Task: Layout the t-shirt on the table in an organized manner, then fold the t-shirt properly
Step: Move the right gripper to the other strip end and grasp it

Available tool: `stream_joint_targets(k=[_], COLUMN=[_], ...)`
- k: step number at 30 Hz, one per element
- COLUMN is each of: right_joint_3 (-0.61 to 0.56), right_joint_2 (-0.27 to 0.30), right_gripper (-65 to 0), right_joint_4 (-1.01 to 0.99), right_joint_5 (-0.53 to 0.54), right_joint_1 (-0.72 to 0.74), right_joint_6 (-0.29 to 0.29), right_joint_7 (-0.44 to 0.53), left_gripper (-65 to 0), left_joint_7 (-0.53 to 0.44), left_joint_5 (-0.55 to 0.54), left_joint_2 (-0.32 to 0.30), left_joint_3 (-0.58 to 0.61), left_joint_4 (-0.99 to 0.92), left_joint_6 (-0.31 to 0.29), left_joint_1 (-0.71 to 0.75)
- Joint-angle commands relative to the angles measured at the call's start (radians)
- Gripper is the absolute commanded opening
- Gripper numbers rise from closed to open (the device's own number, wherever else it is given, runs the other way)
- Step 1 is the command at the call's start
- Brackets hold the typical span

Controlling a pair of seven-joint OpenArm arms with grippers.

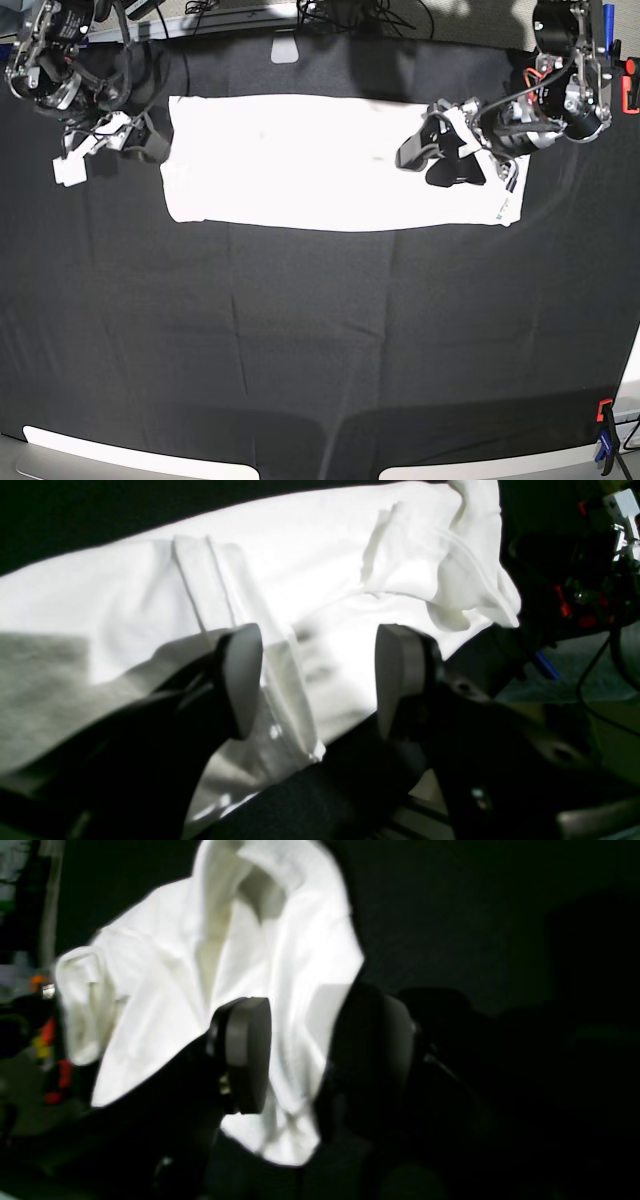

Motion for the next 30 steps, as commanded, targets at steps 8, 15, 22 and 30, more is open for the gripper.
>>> stream_joint_targets(k=[8,15,22,30], right_joint_3=[-0.106,-0.23,-0.25,-0.201], right_joint_2=[0.013,-0.059,-0.15,-0.149], right_gripper=[-32.0,-32.0,-34.8,-65.0], right_joint_4=[0.001,0.001,0.001,0.002], right_joint_5=[0.109,0.117,0.115,-0.023], right_joint_1=[0.006,0.028,0.089,0.183], right_joint_6=[0.017,0.017,0.017,0.017], right_joint_7=[-0.008,-0.003,-0.004,-0.005], left_gripper=[-31.9,-31.9,-31.9,-31.9], left_joint_7=[-0.019,-0.019,0.002,0.003], left_joint_5=[-0.023,-0.023,-0.023,-0.023], left_joint_2=[-0.006,-0.006,-0.006,-0.008], left_joint_3=[-0.003,-0.003,-0.003,-0.003], left_joint_4=[0.018,0.018,0.018,0.018], left_joint_6=[-0.004,-0.004,-0.004,-0.004], left_joint_1=[-0.009,-0.008,-0.008,-0.008])
